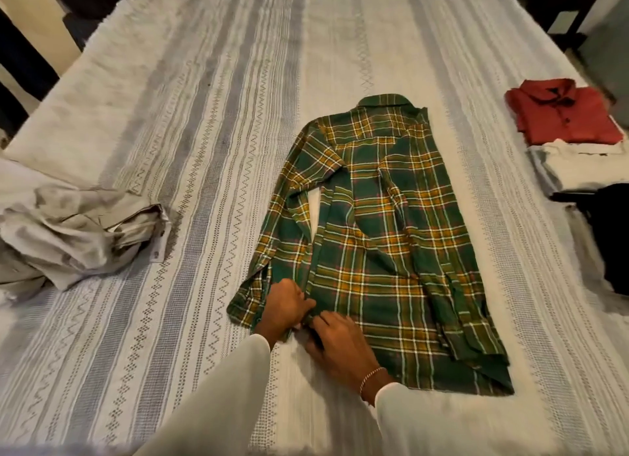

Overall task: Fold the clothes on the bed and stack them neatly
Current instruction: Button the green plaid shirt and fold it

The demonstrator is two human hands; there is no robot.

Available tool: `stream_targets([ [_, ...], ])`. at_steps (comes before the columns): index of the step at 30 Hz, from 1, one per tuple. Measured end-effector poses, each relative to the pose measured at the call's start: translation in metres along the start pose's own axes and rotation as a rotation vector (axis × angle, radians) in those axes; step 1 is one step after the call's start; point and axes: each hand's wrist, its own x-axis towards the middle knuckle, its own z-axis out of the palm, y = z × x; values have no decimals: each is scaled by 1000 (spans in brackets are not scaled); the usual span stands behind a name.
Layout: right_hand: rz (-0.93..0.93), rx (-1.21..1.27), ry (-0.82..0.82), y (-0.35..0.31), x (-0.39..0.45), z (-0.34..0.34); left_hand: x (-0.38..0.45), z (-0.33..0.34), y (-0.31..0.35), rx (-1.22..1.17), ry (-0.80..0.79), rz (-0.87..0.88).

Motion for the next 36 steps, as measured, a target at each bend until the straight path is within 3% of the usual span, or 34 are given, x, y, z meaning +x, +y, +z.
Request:
stream_targets([
  [11, 10, 148, -273, 23, 18, -13, 5, -1, 5, 126, -81, -28],
  [15, 112, 292, -151, 26, 42, -41, 23, -19, 18, 160, -51, -6],
  [20, 205, 322, 98, 47, 96, -81, 64, -59, 46, 131, 133, -37],
  [24, 275, 358, 134, 60, 144, -110, 99, -83, 57, 140, 226, -28],
  [27, 296, 396, 162, 67, 187, -126, 131, -96, 57, 145, 248, -120],
  [30, 325, 301, 287, 75, 233, -139, 165, -104, 55, 68, 250, -202],
  [33, 350, 163, 272, 87, 280, -152, 198, -106, 46, -10, 296, -292],
  [36, 323, -15, 222, 89, 313, -153, 209, -123, 43, -184, 137, -244],
])
